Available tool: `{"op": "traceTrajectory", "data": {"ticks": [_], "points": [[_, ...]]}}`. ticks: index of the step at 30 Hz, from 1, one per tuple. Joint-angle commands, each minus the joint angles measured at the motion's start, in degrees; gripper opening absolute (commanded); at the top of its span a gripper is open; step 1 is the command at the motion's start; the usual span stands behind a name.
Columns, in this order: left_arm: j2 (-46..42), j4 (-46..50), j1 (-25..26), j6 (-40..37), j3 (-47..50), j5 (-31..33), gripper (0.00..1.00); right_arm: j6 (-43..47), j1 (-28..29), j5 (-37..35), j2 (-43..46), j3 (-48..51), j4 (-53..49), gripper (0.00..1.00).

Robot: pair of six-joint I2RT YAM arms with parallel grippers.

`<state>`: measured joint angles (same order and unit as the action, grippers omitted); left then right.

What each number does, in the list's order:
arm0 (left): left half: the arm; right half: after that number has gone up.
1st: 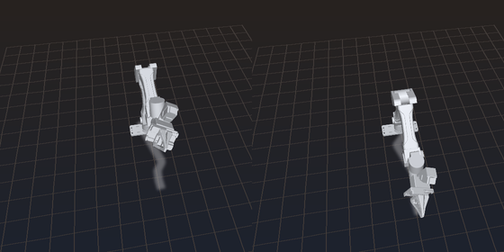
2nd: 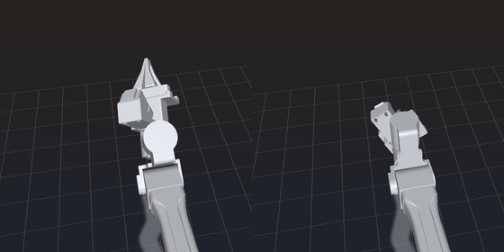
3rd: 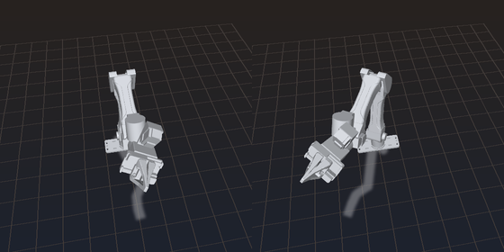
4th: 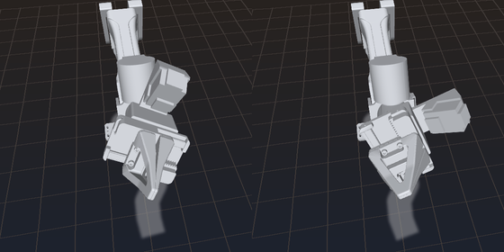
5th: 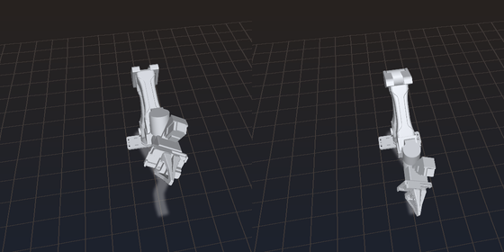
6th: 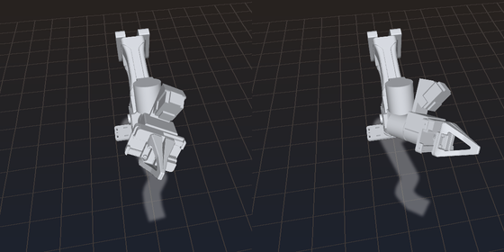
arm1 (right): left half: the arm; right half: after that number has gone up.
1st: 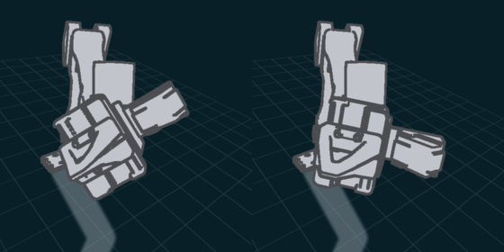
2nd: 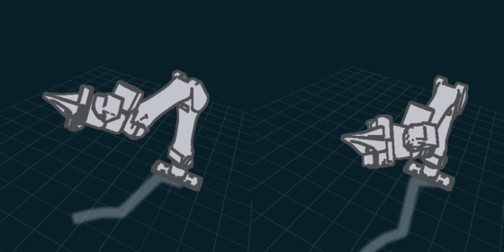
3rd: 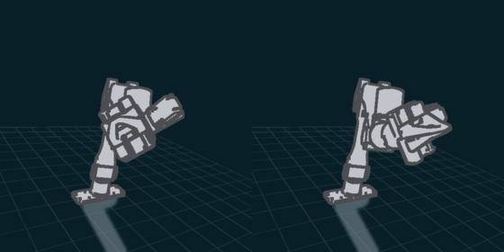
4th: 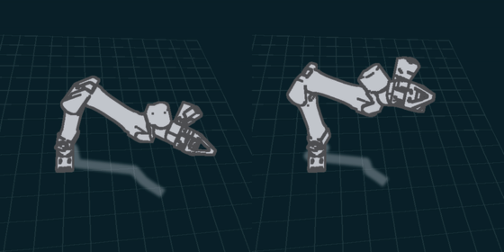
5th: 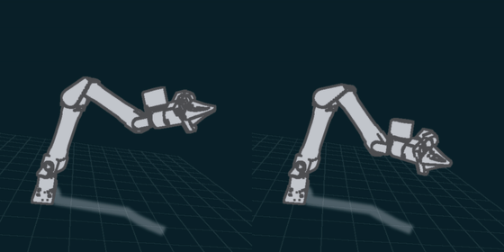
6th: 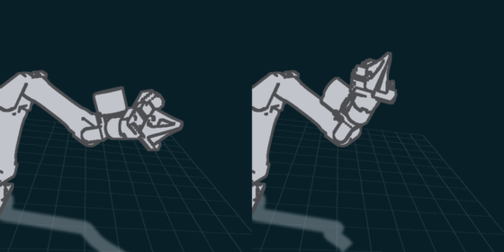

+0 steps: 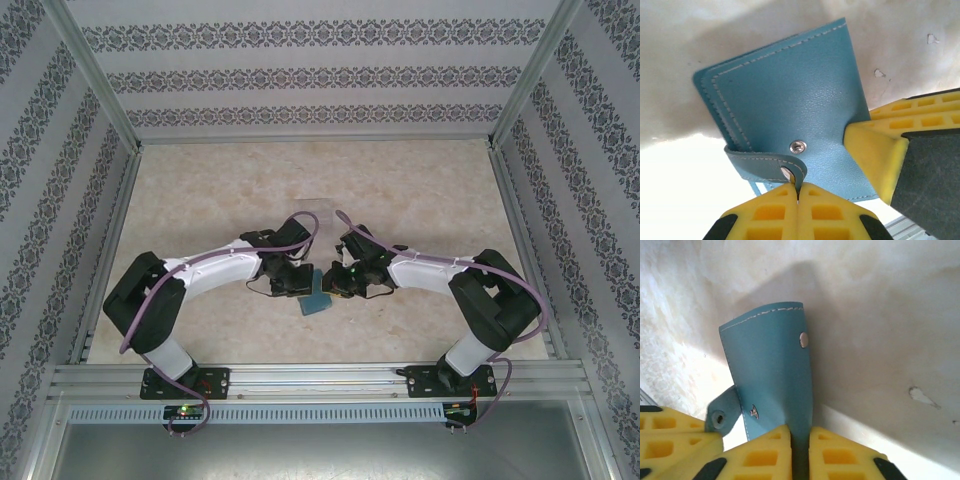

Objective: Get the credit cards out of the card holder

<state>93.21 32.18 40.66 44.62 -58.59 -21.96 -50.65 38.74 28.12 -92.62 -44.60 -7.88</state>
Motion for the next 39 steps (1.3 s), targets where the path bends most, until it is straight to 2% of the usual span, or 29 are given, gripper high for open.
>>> {"op": "traceTrajectory", "data": {"ticks": [1,7,11,14,18,23,31,39], "points": [[-2.2,3.5,-0.8,-1.0,0.3,3.3,0.00,1.0,-0.4,-2.5,0.7,-0.1,-2.1,0.10],[-2.7,8.9,-0.9,-2.1,0.1,7.7,0.02,1.1,-1.5,-3.9,1.4,1.0,-3.0,0.07],[-4.4,10.3,-1.0,-1.8,0.9,8.9,0.11,1.4,-1.6,-5.7,1.7,0.9,-4.9,0.11],[-6.3,9.6,-1.3,-0.8,1.7,8.5,0.23,1.7,-1.5,-6.3,1.8,0.3,-5.9,0.20],[-6.6,5.8,-1.8,0.0,2.2,4.5,0.43,2.1,-1.2,-6.2,1.8,-0.5,-6.6,0.31],[-4.0,3.5,-1.7,0.6,-0.2,1.5,0.63,2.3,-0.9,-6.4,1.9,-1.0,-7.1,0.38],[1.6,6.1,-0.7,-0.8,-6.5,3.6,0.72,2.4,-0.9,-6.9,2.3,-0.9,-7.3,0.38],[6.0,7.3,0.1,-2.7,-7.3,3.0,0.68,2.6,-1.0,-7.2,2.5,-1.0,-7.8,0.38]]}}
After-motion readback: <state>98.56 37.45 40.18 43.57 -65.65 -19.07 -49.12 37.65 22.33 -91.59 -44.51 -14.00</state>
